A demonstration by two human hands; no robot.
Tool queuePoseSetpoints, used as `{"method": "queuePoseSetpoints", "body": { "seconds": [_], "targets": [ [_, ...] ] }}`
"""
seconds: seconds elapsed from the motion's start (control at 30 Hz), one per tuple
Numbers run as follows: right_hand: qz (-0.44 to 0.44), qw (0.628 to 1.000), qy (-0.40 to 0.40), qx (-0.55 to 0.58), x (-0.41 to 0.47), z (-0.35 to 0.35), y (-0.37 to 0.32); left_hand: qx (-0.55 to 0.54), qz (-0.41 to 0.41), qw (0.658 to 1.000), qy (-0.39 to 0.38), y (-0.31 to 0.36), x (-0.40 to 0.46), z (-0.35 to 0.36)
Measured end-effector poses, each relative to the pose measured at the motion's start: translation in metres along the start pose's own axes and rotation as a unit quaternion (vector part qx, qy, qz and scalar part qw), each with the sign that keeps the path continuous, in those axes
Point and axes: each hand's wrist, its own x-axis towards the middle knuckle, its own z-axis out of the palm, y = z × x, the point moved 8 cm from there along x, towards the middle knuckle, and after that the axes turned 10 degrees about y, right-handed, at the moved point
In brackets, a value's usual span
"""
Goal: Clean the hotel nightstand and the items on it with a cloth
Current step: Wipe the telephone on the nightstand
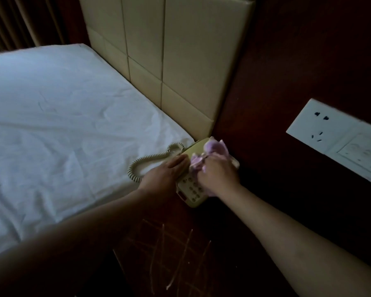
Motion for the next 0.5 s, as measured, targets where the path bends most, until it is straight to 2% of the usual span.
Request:
{"method": "queuePoseSetpoints", "body": {
  "seconds": [0.13,0.27,0.37,0.43,0.5],
  "targets": [
    [-0.165,0.986,-0.036,0.0,-0.067,0.004,-0.062,-0.013,0.017,1.0,-0.001,0.0,0.003,-0.001],
    [-0.232,0.97,-0.073,-0.007,-0.074,0.0,-0.061,0.008,0.024,0.999,-0.043,-0.001,0.007,-0.003],
    [-0.157,0.987,-0.029,0.027,-0.037,-0.007,-0.031,0.003,0.069,0.996,-0.051,0.007,0.005,-0.009],
    [-0.092,0.994,-0.024,0.044,-0.023,-0.004,-0.014,0.048,0.11,0.991,-0.056,0.013,0.003,-0.009],
    [-0.062,0.996,-0.016,0.056,-0.02,-0.005,-0.017,0.083,0.086,0.989,-0.087,0.005,0.006,-0.008]
  ]
}}
